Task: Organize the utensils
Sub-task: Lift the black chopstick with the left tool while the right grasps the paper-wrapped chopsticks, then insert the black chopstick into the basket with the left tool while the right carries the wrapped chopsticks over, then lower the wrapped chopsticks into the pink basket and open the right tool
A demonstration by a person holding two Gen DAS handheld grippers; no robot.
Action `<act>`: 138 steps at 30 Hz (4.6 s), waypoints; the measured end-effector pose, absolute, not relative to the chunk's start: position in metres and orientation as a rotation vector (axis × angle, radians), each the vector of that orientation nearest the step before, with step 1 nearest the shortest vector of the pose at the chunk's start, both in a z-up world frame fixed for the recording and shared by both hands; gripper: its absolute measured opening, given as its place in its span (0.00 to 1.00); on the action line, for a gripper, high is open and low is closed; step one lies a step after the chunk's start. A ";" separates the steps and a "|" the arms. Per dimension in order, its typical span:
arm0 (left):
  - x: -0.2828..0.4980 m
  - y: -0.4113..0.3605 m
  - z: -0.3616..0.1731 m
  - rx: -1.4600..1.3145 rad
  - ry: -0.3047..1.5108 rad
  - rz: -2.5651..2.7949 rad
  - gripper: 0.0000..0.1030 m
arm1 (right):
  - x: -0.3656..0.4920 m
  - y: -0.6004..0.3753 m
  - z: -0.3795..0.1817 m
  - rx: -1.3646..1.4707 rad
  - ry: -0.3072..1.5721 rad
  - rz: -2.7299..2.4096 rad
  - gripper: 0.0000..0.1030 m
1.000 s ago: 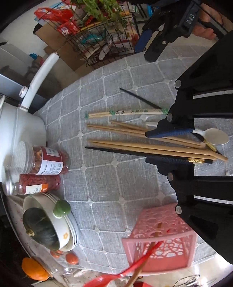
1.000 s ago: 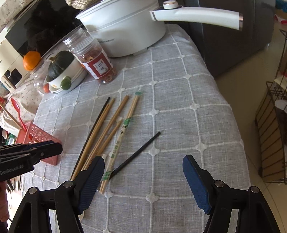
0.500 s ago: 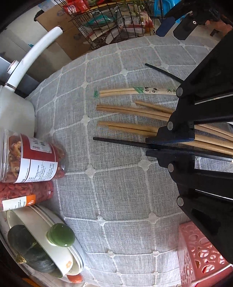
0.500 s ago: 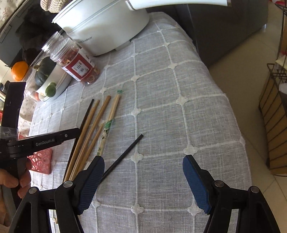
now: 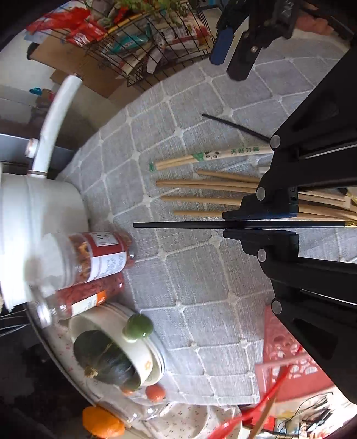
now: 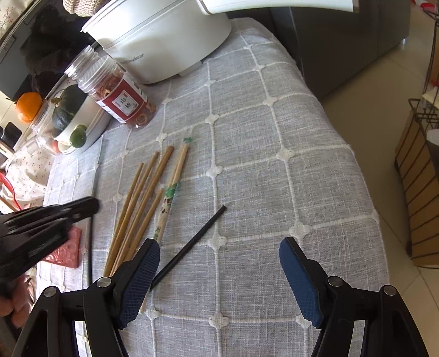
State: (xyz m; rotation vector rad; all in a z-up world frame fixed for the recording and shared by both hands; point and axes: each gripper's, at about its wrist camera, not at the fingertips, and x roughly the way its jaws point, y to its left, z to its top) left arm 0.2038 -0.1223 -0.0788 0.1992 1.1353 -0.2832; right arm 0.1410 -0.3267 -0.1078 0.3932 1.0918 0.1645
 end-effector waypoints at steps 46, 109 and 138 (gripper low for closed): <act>0.067 0.039 0.026 -0.106 0.772 -0.323 0.05 | 0.216 -0.239 -0.132 0.129 1.139 0.101 0.04; 0.117 0.115 0.009 -0.189 0.719 -0.032 0.50 | 0.167 -0.088 0.008 0.366 0.398 0.266 0.04; 0.118 0.112 -0.018 -0.234 0.869 -0.092 0.50 | 0.151 -0.112 -0.016 0.386 0.627 0.261 0.40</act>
